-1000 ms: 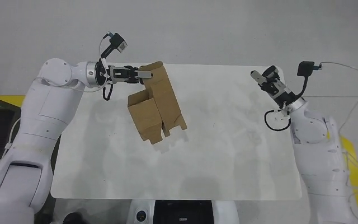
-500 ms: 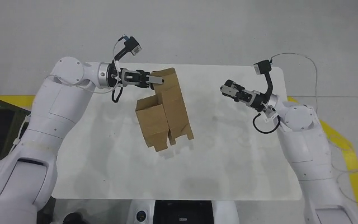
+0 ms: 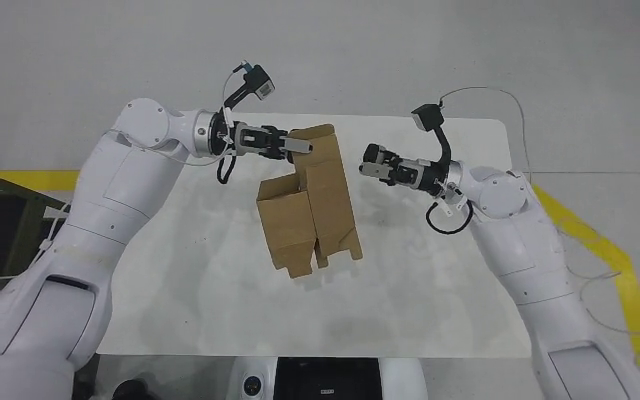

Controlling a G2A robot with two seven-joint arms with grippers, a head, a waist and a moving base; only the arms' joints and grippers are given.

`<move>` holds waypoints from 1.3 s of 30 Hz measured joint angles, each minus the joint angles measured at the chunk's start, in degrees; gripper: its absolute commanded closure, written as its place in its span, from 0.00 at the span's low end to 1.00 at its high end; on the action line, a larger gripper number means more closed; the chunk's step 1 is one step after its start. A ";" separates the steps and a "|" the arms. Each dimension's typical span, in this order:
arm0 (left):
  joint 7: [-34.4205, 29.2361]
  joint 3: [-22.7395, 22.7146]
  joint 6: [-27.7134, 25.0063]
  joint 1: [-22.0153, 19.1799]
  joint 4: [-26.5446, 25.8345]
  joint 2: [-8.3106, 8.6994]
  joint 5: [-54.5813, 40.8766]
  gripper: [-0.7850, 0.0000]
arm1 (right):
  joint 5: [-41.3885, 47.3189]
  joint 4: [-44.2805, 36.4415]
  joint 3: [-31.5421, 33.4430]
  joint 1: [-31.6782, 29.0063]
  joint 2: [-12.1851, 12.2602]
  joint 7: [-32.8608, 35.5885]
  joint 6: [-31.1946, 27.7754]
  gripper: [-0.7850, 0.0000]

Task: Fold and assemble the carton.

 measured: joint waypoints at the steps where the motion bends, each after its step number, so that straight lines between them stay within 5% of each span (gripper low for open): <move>1: 0.13 0.21 -0.14 -0.16 0.28 -0.15 0.09 1.00 | 0.55 0.20 -0.68 0.49 -0.15 0.64 -0.26 0.00; 9: 0.93 1.19 -0.93 -1.18 2.23 -0.95 0.79 1.00 | 3.37 0.99 -4.28 3.00 -0.96 3.78 -1.67 0.00; 13: 1.11 1.36 -1.11 -1.48 2.54 -1.22 0.62 1.00 | 4.76 1.28 -6.08 3.81 -1.38 5.19 -2.09 0.31; 14: 1.15 1.35 -1.16 -1.51 2.47 -1.24 0.55 1.00 | 4.97 1.42 -6.32 3.96 -1.44 5.26 -2.11 0.50; 23: 1.74 1.49 -1.76 -1.78 1.23 -1.05 3.08 1.00 | 6.80 2.40 -8.15 5.31 -1.91 6.95 -2.65 0.77; 24: 1.88 1.54 -1.89 -1.78 1.13 -1.00 3.38 1.00 | 6.81 2.48 -8.27 5.46 -1.93 7.02 -2.64 0.88; 31: 1.94 1.53 -1.95 -1.97 0.78 -0.69 3.21 1.00 | 9.91 3.26 -9.27 5.77 -2.20 7.34 -2.29 0.98; 32: 1.94 1.52 -1.96 -2.02 0.79 -0.65 3.18 0.86 | 10.18 3.33 -9.44 5.81 -2.22 7.46 -2.17 1.00; 33: 1.98 1.49 -1.99 -2.07 0.83 -0.62 3.10 0.60 | 10.33 3.39 -9.60 5.88 -2.24 7.56 -2.06 1.00; 34: 2.05 1.40 -2.07 -2.10 0.88 -0.57 2.82 0.00 | 10.52 3.48 -9.78 5.97 -2.25 7.62 -1.99 1.00; 39: 2.47 0.54 -2.48 -2.36 1.68 -0.45 0.92 0.00 | 11.06 3.96 -10.22 6.32 -2.29 7.56 -2.07 1.00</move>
